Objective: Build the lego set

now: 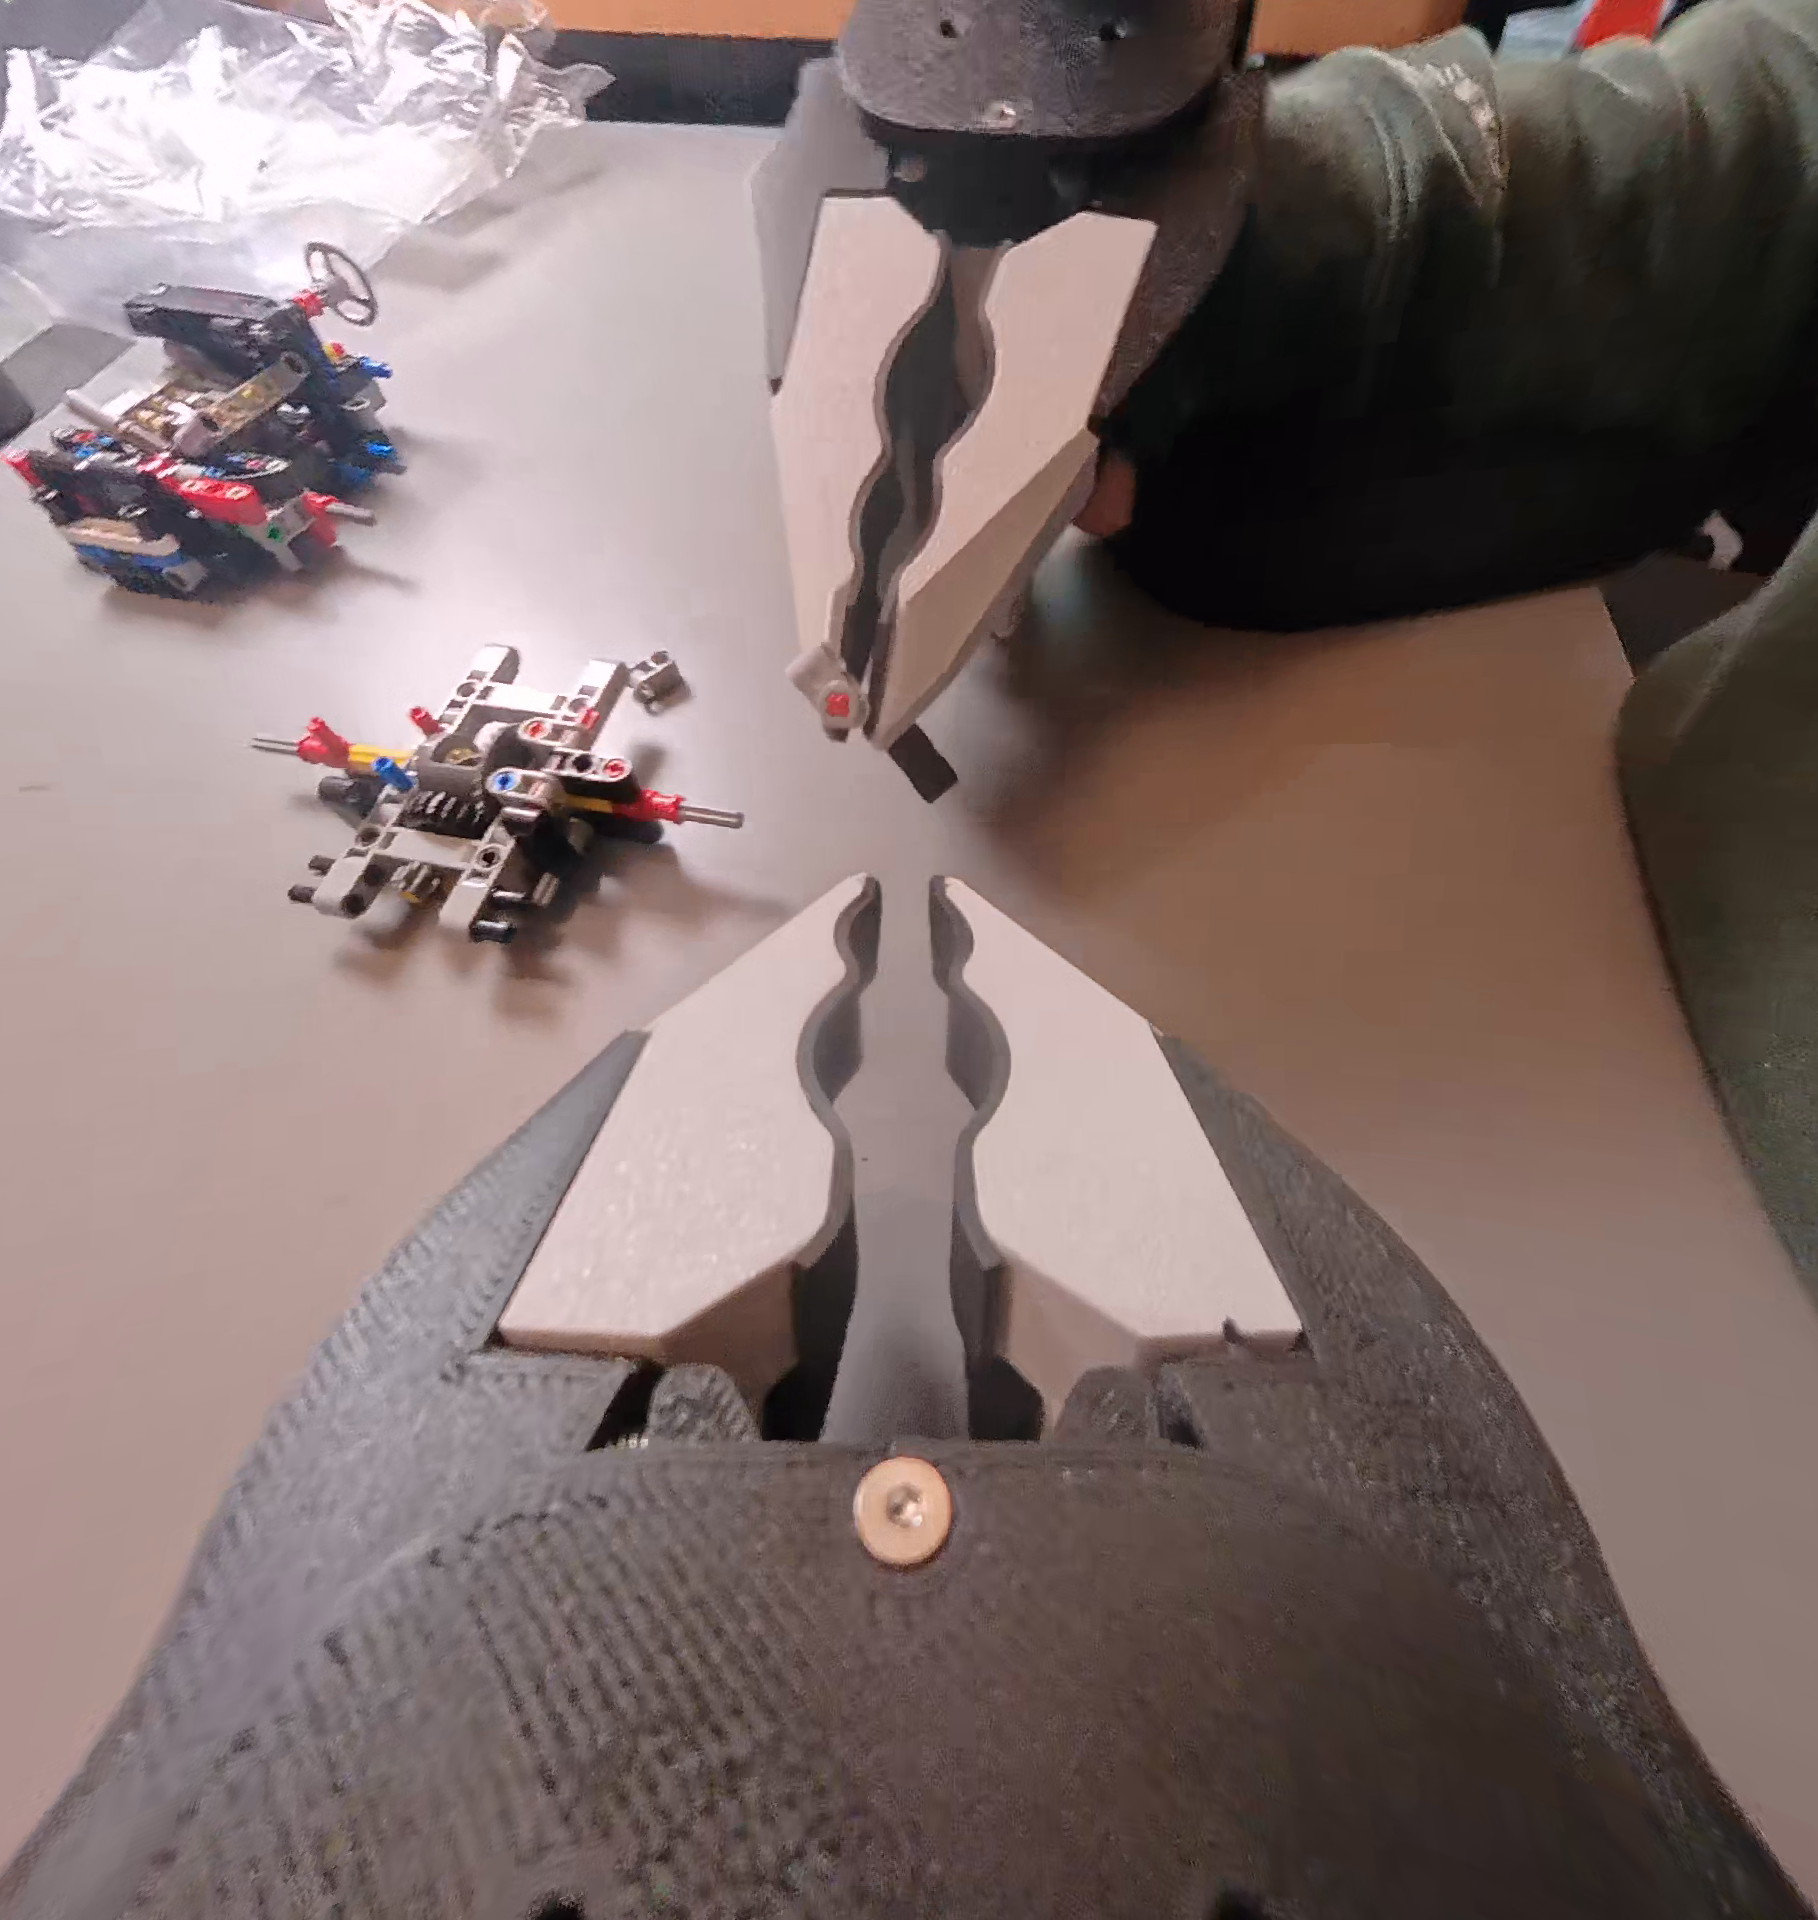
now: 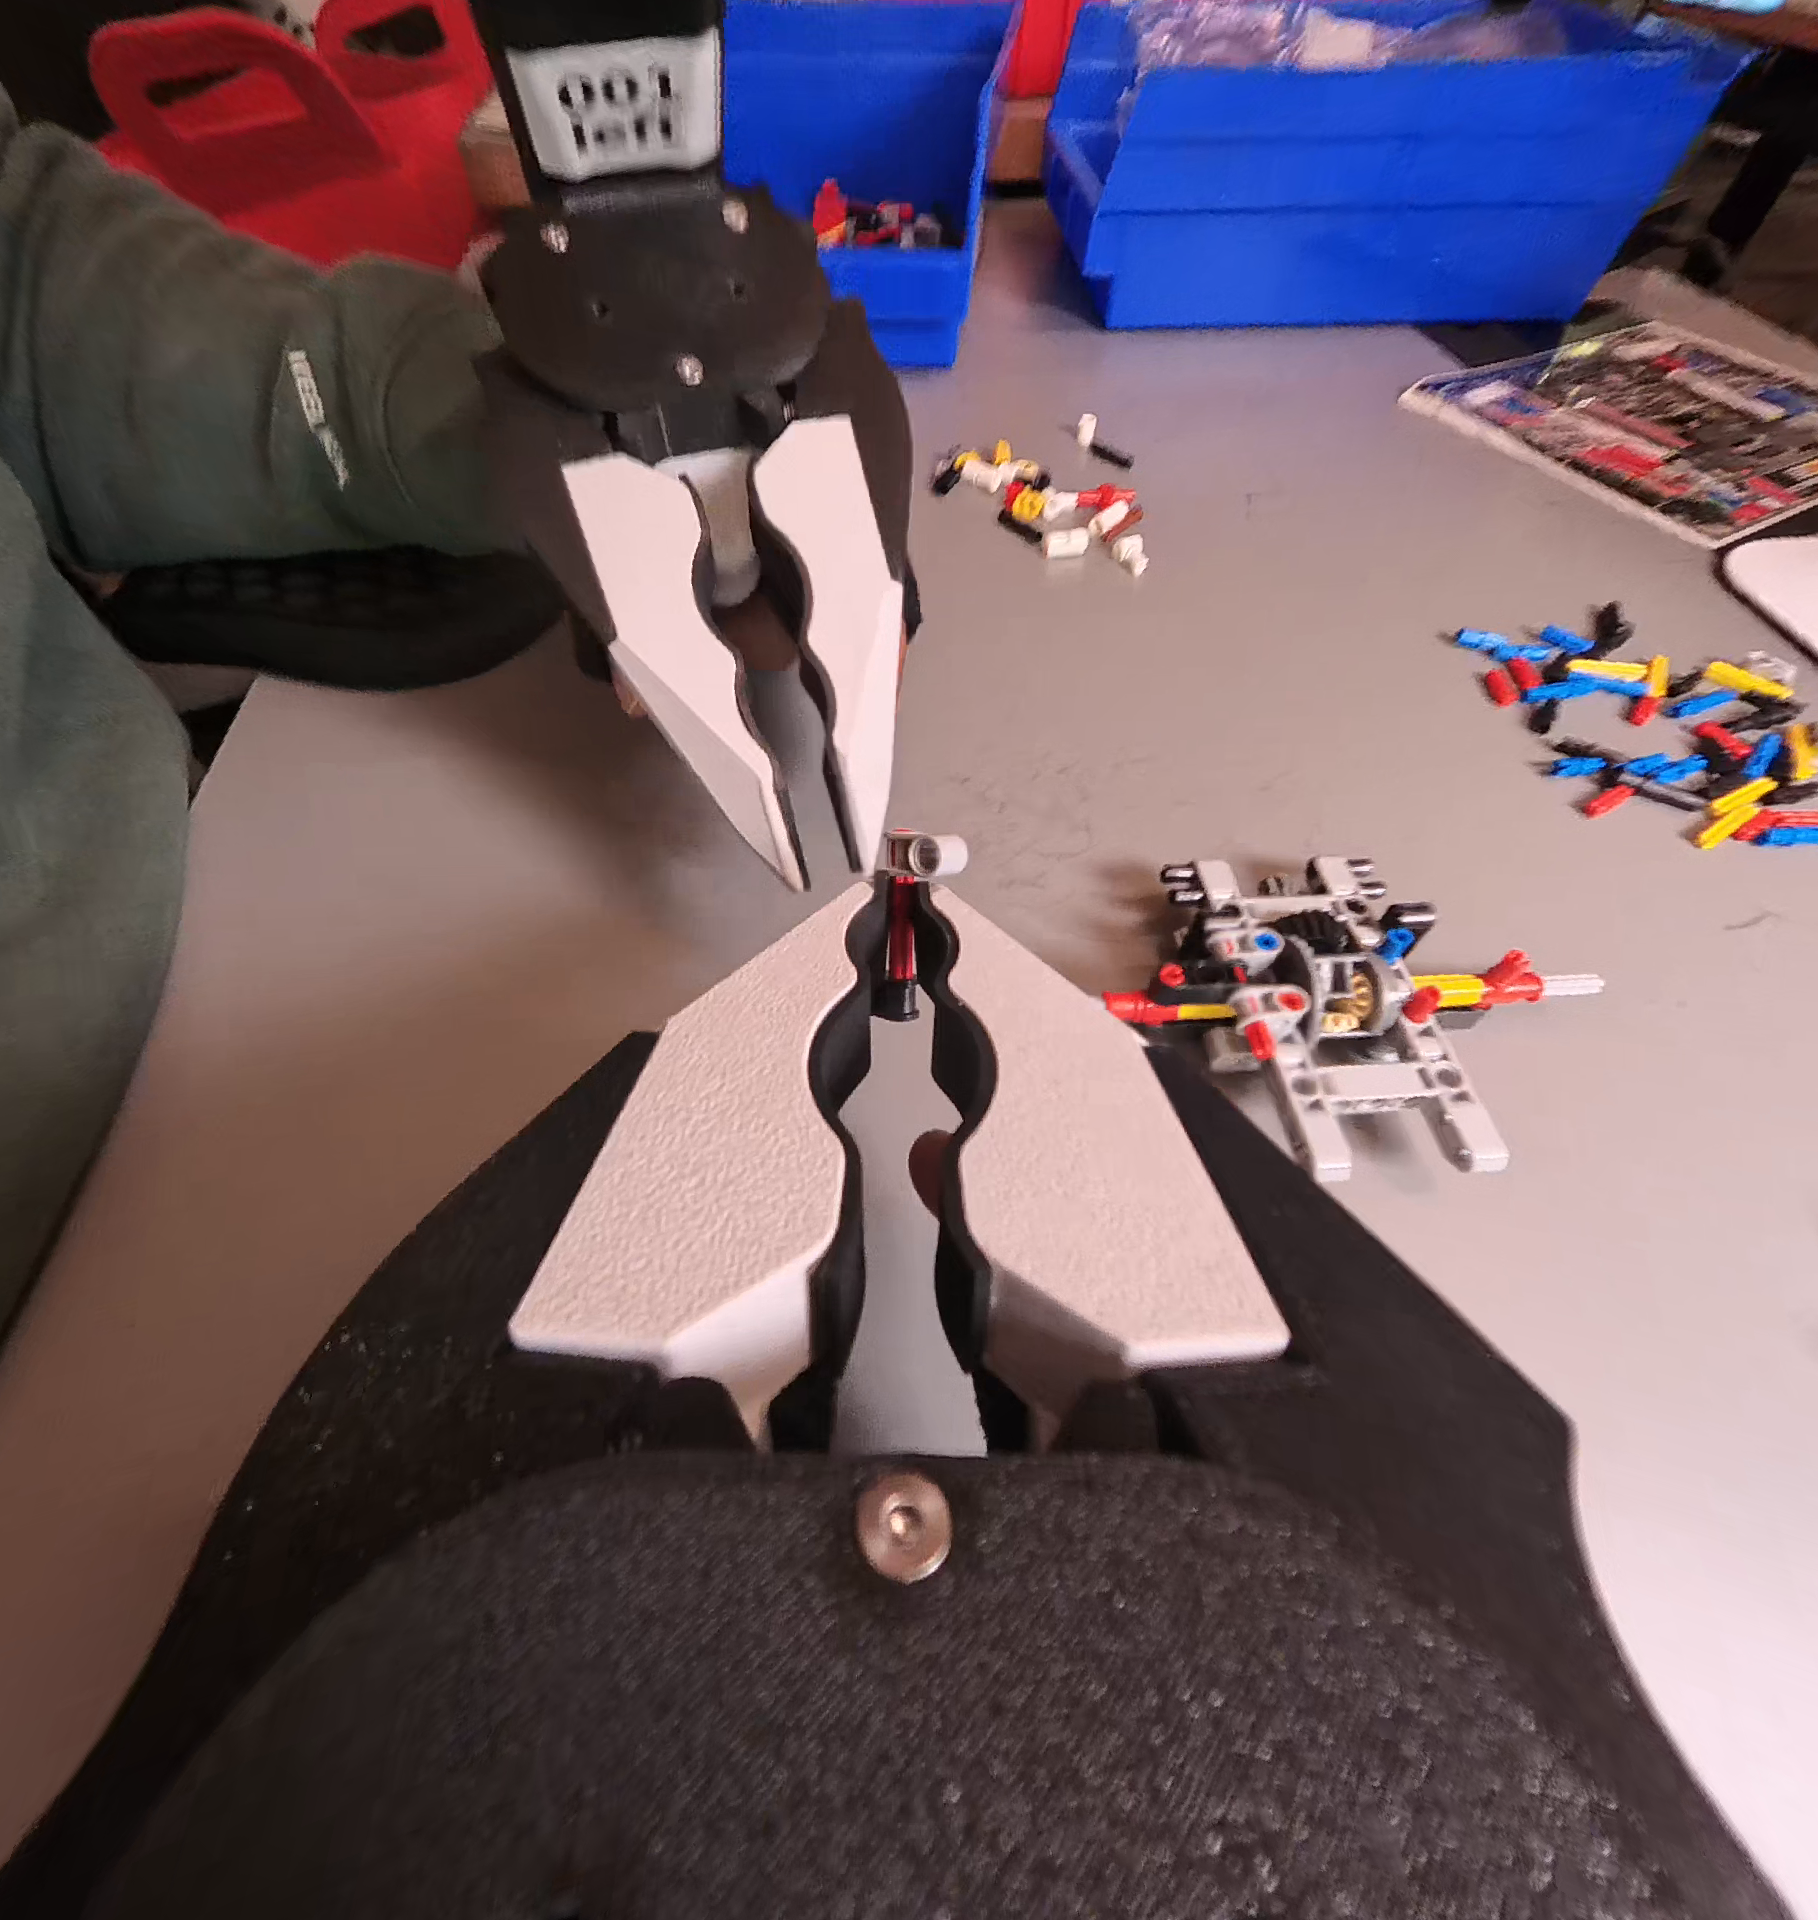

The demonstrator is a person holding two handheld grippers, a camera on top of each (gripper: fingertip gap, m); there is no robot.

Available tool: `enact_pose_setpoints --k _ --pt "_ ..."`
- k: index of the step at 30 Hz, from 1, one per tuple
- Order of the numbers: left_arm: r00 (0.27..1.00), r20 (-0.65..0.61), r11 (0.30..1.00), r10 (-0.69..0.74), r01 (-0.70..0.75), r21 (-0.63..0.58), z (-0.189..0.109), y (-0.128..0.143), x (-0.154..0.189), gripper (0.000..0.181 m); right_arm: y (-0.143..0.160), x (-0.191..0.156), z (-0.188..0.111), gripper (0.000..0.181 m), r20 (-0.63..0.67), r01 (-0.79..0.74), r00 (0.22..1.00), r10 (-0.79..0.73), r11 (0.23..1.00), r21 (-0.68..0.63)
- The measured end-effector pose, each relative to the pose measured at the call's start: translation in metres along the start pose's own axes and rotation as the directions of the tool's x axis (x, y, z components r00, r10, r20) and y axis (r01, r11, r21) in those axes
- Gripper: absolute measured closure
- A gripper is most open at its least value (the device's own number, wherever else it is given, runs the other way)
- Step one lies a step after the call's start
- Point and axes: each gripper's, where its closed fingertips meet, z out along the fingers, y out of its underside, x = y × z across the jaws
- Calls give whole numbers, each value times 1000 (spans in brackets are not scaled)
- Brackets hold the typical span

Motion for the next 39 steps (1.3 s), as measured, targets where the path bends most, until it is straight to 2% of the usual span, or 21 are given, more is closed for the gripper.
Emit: enact_pose_setpoints --k 4,8,10,14,16,19,21,24,27,30,32,36,39 --pt "975 -67 964 -211 219 151 -6 -23 -7 159 -24 9 -9 179 -23 -44 999 48 987 154" --pt "889 -232 854 -396 449 264 -11 -47 -10 155 -47 14 -18 178 -5 -119 992 126 946 301" --pt "814 -348 775 -464 564 285 -12 -59 -7 155 -58 13 -20 178 37 -163 986 160 915 368" --pt "584 -599 570 -548 785 244 -18 -77 -1 156 -75 6 -21 179 99 -193 981 166 865 463" --pt "559 -620 538 -551 806 249 -21 -77 -4 161 -74 3 -17 179 87 -164 986 140 874 457" --pt "638 -549 600 -540 749 279 -20 -74 -4 169 -73 1 -14 178 60 -125 992 110 882 454" --pt "706 -454 646 -543 697 311 -18 -69 -10 171 -70 3 -12 178 25 -93 995 91 896 434" --pt "805 -245 727 -541 593 345 -17 -56 -27 174 -59 12 -8 173 -45 -54 996 76 928 368" --pt "878 -3 832 -478 454 320 -17 -41 -42 174 -50 24 -7 167 -149 6 988 39 956 294" --pt "896 204 903 -394 336 268 -18 -31 -55 174 -39 31 -3 163 -255 99 966 -49 977 189" --pt "893 298 933 -337 275 232 -19 -27 -60 174 -36 33 2 161 -303 122 950 -76 983 135" --pt "880 391 960 -269 211 187 -19 -23 -65 174 -31 38 11 158 -386 130 917 -100 990 52" --pt "876 435 976 -209 156 154 -19 -23 -66 174 -30 39 15 160 -407 123 909 -96 992 41"
